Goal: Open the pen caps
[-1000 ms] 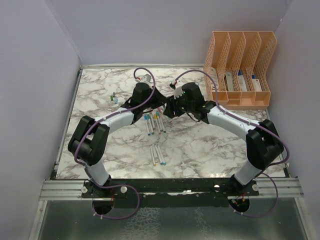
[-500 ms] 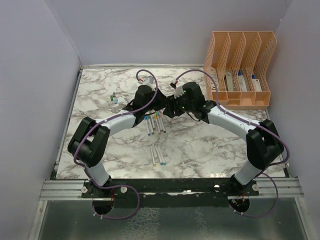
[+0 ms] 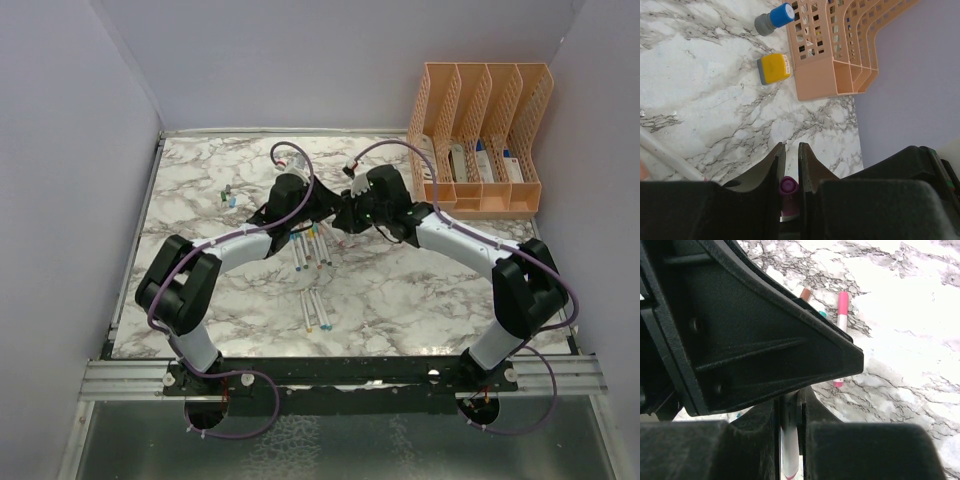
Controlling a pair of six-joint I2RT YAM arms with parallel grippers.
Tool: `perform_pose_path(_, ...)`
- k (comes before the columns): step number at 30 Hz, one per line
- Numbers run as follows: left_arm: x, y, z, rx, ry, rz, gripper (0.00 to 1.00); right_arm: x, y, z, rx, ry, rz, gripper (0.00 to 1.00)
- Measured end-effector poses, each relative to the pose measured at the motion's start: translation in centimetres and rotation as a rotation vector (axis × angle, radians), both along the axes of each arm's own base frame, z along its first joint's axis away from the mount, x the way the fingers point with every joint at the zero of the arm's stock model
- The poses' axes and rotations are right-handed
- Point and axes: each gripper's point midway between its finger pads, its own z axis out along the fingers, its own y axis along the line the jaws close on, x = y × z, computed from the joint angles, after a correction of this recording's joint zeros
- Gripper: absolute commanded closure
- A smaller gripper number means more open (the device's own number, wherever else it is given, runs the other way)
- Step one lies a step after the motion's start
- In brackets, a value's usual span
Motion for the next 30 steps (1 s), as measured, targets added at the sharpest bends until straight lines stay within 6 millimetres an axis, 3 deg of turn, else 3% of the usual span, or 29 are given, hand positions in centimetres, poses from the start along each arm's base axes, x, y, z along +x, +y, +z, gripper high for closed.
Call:
perform_pose_path(7,0.9,0.8,1.1,-0.031,0.020,-0.023,1.00,-0.4,-0.2,0.6,0.035,-0.037,-0.001,0.99)
perform_pose_path(9,3.7,2.2,3.0,-0.045,-0.023,0.018,1.00,-1.9,-1.0,-0.2,0.029,-0.012,0.006,0.99)
perform_pose_path(10,6.0,3.9,4.3,-0.050,-0.057,0.062,1.00,-3.1,-1.5,-1.0,0.022,0.021,0.014,0.99)
perform_pose_path(11,7.3,5.1,5.2,-0.053,-0.079,0.093,1.00,-3.1,-1.5,-1.0,0.022,0.021,0.014,0.99)
perform_pose_path(12,8.8,6.8,6.1,-0.050,-0.102,0.129,1.00,-4.9,-2.6,-2.6,0.001,0.064,0.015,0.99)
perform_pose_path(15,11.8,10.8,7.0,-0.007,-0.132,0.213,1.00,-6.9,-3.8,-4.6,-0.027,0.122,0.014,0.99)
perform_pose_path(19,13.5,11.9,4.8,0.132,-0.084,0.236,1.00,-8.3,-4.8,-6.2,-0.065,0.174,0.006,0.99)
perform_pose_path(22,14.3,13.0,1.8,0.287,-0.019,0.249,1.00,-8.3,-5.2,-6.5,-0.088,0.178,-0.009,0.99)
perform_pose_path(30,13.2,18.2,-5.8,0.626,0.160,0.293,1.00,-9.0,-5.0,-7.4,-0.161,0.166,-0.017,0.99)
